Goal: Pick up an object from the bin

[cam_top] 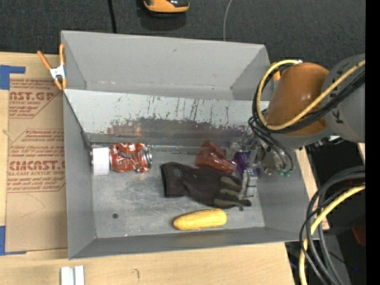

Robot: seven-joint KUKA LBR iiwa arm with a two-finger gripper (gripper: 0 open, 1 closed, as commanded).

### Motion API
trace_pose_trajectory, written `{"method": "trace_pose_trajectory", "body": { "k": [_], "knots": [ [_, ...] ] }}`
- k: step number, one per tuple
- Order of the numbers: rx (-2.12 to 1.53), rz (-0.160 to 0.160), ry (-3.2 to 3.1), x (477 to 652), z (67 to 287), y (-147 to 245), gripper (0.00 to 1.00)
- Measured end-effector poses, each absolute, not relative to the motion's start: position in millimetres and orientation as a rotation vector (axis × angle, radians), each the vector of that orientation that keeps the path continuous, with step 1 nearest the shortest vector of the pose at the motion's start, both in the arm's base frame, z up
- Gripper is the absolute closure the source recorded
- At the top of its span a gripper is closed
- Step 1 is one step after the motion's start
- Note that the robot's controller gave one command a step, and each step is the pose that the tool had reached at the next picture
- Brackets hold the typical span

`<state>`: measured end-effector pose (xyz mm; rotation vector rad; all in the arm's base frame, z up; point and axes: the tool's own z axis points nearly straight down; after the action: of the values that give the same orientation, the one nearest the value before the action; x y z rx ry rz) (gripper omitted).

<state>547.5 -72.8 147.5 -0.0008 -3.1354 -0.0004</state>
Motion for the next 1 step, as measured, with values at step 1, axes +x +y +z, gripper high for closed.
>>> {"method": "trace_pose_trajectory", "body": {
  "k": [1],
  "knots": [
    [0.002, 0.001, -3.143, 549.4, 151.8, -72.3, 1.00]
  ]
}}
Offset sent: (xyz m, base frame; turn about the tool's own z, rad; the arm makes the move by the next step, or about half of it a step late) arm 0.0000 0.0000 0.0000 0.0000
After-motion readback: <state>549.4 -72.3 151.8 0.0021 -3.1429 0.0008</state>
